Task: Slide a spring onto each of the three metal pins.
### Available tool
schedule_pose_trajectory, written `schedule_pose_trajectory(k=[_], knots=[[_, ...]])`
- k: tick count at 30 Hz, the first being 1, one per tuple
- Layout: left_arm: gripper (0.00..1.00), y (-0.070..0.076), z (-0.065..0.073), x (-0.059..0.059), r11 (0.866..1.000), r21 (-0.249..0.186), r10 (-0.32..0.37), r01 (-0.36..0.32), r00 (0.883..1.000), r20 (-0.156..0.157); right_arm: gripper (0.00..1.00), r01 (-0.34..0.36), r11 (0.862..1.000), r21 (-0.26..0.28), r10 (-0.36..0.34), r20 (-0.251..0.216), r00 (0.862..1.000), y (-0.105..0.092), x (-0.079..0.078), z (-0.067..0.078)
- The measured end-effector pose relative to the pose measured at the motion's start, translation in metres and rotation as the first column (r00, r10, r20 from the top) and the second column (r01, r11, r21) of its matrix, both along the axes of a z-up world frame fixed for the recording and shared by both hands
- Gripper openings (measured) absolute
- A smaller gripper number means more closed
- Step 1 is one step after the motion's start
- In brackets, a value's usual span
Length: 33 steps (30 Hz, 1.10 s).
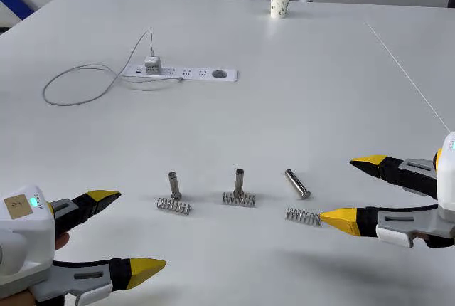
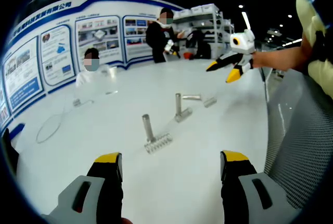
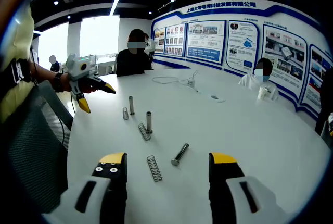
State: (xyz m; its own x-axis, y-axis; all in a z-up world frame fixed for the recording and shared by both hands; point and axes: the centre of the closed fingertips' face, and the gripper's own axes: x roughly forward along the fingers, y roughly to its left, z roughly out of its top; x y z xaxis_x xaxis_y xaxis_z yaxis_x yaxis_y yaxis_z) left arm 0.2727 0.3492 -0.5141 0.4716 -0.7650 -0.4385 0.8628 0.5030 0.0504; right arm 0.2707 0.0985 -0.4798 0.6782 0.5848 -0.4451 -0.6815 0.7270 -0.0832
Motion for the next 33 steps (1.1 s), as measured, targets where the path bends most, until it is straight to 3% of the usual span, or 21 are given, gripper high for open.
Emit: schedule_pose_trajectory(k=[7,12,22,33], knots=[[0.78,-0.002,0.001,-0.002,1.000,-0.008,0.003,-0.003,1.000,0.003,0.59,0.003,1.000,-0.003,-0.003,-0.033,0.999,0.004,0.007,0.000],[0.78,-0.003,0.000,-0.002,1.000,-0.012,0.003,-0.003,1.000,0.002,0.52,0.021,0.999,-0.043,-0.023,-0.051,0.998,0.006,0.017,-0.002],[0.78,-0.005,0.000,-0.001,1.000,-0.016,-0.005,0.005,1.000,0.003,0.43,0.051,0.996,-0.070,-0.056,-0.072,0.996,0.012,0.037,-0.006],[0.78,-0.008,-0.001,-0.001,1.000,-0.019,-0.014,0.014,1.000,-0.003,0.32,0.120,0.986,-0.112,-0.135,-0.134,0.982,0.010,0.063,-0.020]])
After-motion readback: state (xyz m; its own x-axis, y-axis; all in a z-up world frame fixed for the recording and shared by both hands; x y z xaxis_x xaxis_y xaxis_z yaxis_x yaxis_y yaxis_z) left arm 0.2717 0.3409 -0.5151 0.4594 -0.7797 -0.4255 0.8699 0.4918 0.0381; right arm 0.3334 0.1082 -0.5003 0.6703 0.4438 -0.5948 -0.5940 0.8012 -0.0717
